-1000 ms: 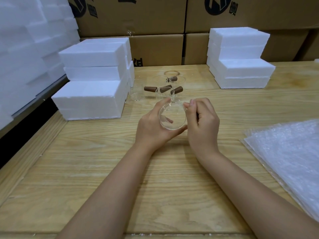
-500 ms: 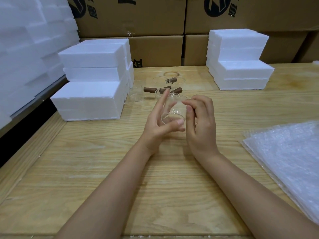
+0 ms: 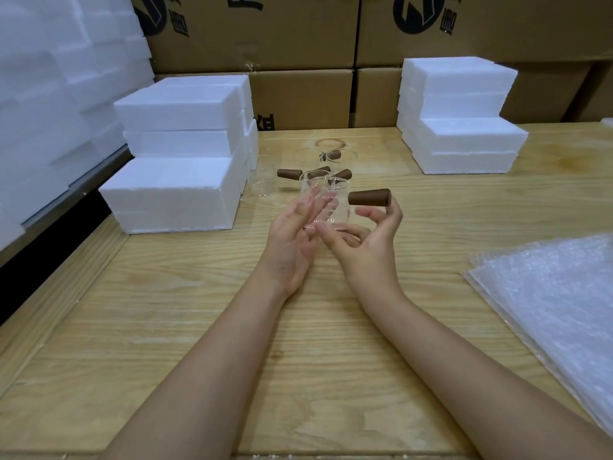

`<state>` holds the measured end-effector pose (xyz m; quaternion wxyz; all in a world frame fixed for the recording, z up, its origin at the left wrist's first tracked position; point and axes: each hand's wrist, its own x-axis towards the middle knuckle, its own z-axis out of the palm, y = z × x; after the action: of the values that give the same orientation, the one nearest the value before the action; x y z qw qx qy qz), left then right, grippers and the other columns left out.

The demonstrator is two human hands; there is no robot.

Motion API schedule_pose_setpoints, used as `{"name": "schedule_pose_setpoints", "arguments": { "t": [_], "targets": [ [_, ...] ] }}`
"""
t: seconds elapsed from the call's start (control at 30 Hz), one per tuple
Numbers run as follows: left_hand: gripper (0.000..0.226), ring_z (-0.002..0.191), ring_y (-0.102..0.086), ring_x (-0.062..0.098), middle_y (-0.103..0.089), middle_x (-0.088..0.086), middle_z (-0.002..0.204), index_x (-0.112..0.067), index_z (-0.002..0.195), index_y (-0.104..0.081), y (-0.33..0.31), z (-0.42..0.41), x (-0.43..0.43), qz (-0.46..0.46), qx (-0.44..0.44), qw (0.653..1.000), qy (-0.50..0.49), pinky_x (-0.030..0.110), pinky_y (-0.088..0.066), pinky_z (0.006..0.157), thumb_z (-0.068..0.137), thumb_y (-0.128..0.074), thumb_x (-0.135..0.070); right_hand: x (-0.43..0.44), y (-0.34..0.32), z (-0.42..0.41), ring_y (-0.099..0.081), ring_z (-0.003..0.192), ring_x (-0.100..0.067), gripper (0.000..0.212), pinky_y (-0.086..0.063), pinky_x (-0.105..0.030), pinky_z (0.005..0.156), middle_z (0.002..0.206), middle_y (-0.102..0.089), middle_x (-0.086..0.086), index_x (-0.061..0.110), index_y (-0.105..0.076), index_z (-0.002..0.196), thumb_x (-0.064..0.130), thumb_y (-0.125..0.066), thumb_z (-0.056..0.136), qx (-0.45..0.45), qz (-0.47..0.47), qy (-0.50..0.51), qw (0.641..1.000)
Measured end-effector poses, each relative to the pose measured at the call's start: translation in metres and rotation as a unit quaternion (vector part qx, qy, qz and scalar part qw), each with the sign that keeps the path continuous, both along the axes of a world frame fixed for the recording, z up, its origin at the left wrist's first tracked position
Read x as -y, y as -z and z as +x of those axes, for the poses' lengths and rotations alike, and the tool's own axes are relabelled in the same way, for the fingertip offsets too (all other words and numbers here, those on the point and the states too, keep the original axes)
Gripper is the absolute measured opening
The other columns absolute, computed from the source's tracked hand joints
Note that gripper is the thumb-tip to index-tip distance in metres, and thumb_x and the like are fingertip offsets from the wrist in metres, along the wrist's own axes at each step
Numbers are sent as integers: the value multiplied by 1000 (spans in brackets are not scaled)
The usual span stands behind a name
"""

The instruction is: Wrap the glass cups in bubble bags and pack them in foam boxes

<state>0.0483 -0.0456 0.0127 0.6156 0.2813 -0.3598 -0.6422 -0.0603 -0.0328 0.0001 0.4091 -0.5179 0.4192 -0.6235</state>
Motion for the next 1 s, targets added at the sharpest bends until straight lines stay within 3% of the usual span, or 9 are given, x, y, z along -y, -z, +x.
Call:
{"name": "schedule_pose_setpoints", "arguments": {
  "t": [0.13,0.3,0.4,0.47,0.53,0.6,0.83,0.93,1.0],
  "targets": [
    [47,123,-57,19,-61,10,129,-11,123,-54,-1,-1,0,2,11,1000,-5,45,-33,114,81,-56,-31,1,0,3,-62,80,4,46,-47,-11,69,107,-54,-3,23,-45,104,10,-77,75,65,29,-33,997],
    [42,123,-56,22,-61,7,128,-13,126,-53,1,-1,-1,-17,24,1000,7,40,-39,110,89,-58,-31,-1,-6,0,-61,93,-10,39,-50,-21,84,105,-57,-5,20,-50,101,5,-74,75,148,49,-77,985],
    [77,126,-54,21,-61,6,131,-17,140,-44,2,4,0,-9,34,999,21,35,-40,109,75,-74,-47,0,-12,-6,-63,98,-18,42,-50,-31,96,104,-63,-10,10,-52,108,13,-70,70,300,92,-164,935],
    [72,125,-55,19,-65,4,126,-15,139,-45,2,5,1,-8,43,999,27,34,-40,108,78,-68,-44,1,-15,-11,-63,101,-22,36,-48,-33,99,101,-67,-10,6,-54,107,12,-66,73,348,111,-208,907],
    [49,125,-55,18,-65,2,125,-16,128,-56,3,5,2,-10,70,997,26,31,-42,106,83,-58,-36,1,-15,-14,-64,100,-24,28,-49,-33,98,96,-71,-6,5,-57,102,11,-62,75,369,125,-233,891],
    [38,122,-57,14,-66,0,124,-17,120,-61,4,4,2,-17,93,995,14,28,-45,101,84,-65,-29,1,-15,-14,-65,98,-23,24,-49,-35,98,92,-73,-3,5,-58,98,10,-60,75,380,135,-245,882],
    [47,102,-66,10,-71,-2,109,-12,127,-57,5,3,2,-32,99,995,-8,25,-50,89,81,-66,-23,2,-14,-13,-63,109,-27,44,-44,-37,104,104,-67,-10,11,-44,119,13,-61,78,407,155,-237,869],
    [60,113,-63,17,-68,4,117,-4,136,-50,6,2,2,-36,107,993,-20,32,-45,101,81,-69,-18,1,-13,-5,-60,113,-25,52,-44,-36,103,105,-61,-9,15,-34,118,11,-64,75,391,146,-202,886],
    [65,123,-57,24,-65,7,125,-4,137,-48,7,2,2,-36,106,993,-24,38,-39,109,78,-71,-17,0,-13,-2,-55,116,-25,43,-47,-32,100,109,-53,-12,15,-34,112,3,-61,81,378,142,-175,898]
  ]
}}
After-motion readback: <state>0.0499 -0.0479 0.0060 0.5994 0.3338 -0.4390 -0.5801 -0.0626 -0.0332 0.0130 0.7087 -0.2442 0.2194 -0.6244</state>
